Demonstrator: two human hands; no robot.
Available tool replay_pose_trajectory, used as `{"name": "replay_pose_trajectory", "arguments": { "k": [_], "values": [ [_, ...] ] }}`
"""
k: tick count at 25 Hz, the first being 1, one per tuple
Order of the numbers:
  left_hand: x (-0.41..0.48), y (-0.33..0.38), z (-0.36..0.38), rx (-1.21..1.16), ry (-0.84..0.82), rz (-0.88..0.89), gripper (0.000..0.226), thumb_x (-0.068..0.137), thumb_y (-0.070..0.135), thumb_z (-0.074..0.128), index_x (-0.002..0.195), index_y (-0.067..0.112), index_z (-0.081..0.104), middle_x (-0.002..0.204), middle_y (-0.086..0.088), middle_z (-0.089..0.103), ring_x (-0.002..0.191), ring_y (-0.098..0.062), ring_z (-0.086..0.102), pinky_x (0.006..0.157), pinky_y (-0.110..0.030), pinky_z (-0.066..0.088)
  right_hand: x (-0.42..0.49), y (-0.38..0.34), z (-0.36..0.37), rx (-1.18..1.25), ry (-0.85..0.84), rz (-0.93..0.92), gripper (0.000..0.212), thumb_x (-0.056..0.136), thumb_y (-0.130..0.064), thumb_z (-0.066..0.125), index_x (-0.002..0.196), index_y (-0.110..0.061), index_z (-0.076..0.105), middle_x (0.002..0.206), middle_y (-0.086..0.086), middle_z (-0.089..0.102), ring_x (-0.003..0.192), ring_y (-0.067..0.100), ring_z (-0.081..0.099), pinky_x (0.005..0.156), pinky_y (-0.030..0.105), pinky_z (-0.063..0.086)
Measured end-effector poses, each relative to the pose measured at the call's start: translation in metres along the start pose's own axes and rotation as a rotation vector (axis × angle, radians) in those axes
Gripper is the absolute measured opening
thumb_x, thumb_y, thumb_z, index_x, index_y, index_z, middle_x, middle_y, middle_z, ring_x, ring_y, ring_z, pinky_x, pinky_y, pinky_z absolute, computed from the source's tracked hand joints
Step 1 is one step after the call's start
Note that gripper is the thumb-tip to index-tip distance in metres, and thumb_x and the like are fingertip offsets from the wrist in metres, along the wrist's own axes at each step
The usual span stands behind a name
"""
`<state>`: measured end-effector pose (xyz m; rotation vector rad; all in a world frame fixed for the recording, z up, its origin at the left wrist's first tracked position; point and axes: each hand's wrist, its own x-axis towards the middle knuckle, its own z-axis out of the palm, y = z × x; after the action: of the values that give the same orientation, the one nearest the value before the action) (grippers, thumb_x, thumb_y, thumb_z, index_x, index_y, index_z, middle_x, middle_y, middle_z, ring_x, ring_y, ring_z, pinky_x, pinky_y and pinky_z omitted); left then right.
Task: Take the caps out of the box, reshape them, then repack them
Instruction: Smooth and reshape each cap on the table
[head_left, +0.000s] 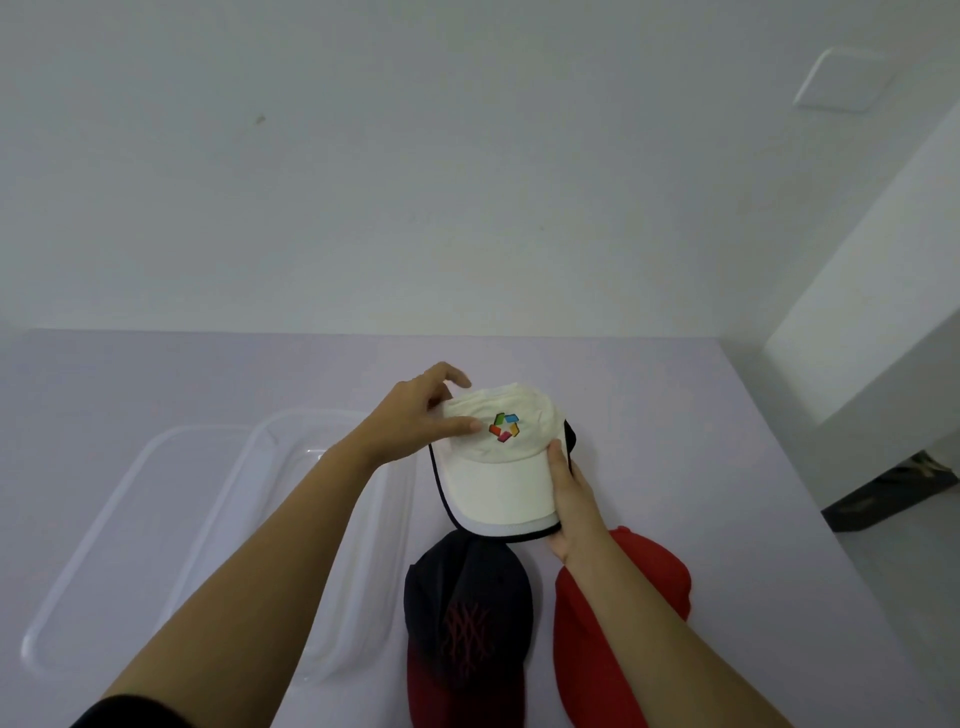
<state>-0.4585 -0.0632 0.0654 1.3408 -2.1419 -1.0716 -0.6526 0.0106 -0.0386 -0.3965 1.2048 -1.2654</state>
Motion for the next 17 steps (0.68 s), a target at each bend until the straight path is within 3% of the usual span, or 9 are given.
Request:
{"name": "replay_pose_trajectory", "arguments": {
  "k": [2, 5, 10, 13, 17],
  "values": [
    [0.002, 0.005, 0.000, 0.008, -0.039, -0.004, 0.032, 0.080, 0.040, 0.069, 0.107, 0.026, 0.062, 0.086, 0.007, 0.064, 0.079, -0.011, 0.058, 0.069, -0.020, 0.044, -0.002, 0.001, 0.002, -0.027, 0.020, -0.002, 0.053, 0.083, -0.055, 0.056, 0.125, -0.022, 0.054, 0.116, 0.006, 0.068, 0.102, 0.025, 0.066, 0.077, 0.038, 0.057],
    [0.005, 0.015, 0.000, 0.072, -0.085, -0.044, 0.027, 0.080, 0.043, 0.068, 0.097, 0.022, 0.069, 0.096, 0.004, 0.063, 0.090, -0.014, 0.056, 0.076, -0.025, 0.044, -0.005, 0.002, 0.005, -0.082, 0.049, -0.040, 0.055, 0.082, -0.058, 0.055, 0.125, -0.022, 0.054, 0.115, 0.004, 0.067, 0.101, 0.023, 0.066, 0.080, 0.039, 0.056],
    [0.011, 0.026, 0.009, 0.181, -0.038, -0.095, 0.029, 0.076, 0.048, 0.069, 0.078, 0.022, 0.058, 0.075, 0.007, 0.058, 0.072, -0.012, 0.051, 0.061, -0.023, 0.036, -0.011, -0.005, 0.013, -0.143, 0.070, -0.094, 0.037, 0.089, -0.050, 0.052, 0.115, -0.025, 0.053, 0.108, -0.001, 0.065, 0.096, 0.017, 0.064, 0.067, 0.027, 0.053],
    [0.013, 0.031, 0.009, 0.222, -0.032, -0.074, 0.028, 0.081, 0.049, 0.062, 0.089, 0.022, 0.060, 0.068, 0.012, 0.055, 0.069, -0.010, 0.051, 0.064, -0.025, 0.038, -0.015, -0.008, 0.015, -0.209, 0.048, -0.141, 0.028, 0.091, -0.044, 0.052, 0.111, -0.025, 0.054, 0.105, -0.004, 0.065, 0.092, 0.011, 0.064, 0.063, 0.020, 0.053],
    [0.013, 0.039, 0.009, 0.201, -0.072, -0.027, 0.027, 0.090, 0.036, 0.054, 0.081, 0.012, 0.059, 0.074, -0.001, 0.059, 0.070, -0.016, 0.054, 0.066, -0.028, 0.041, -0.016, -0.011, 0.016, -0.251, 0.011, -0.166, 0.022, 0.092, -0.041, 0.053, 0.109, -0.027, 0.055, 0.105, -0.004, 0.066, 0.093, 0.009, 0.064, 0.068, 0.020, 0.052]
  ]
}}
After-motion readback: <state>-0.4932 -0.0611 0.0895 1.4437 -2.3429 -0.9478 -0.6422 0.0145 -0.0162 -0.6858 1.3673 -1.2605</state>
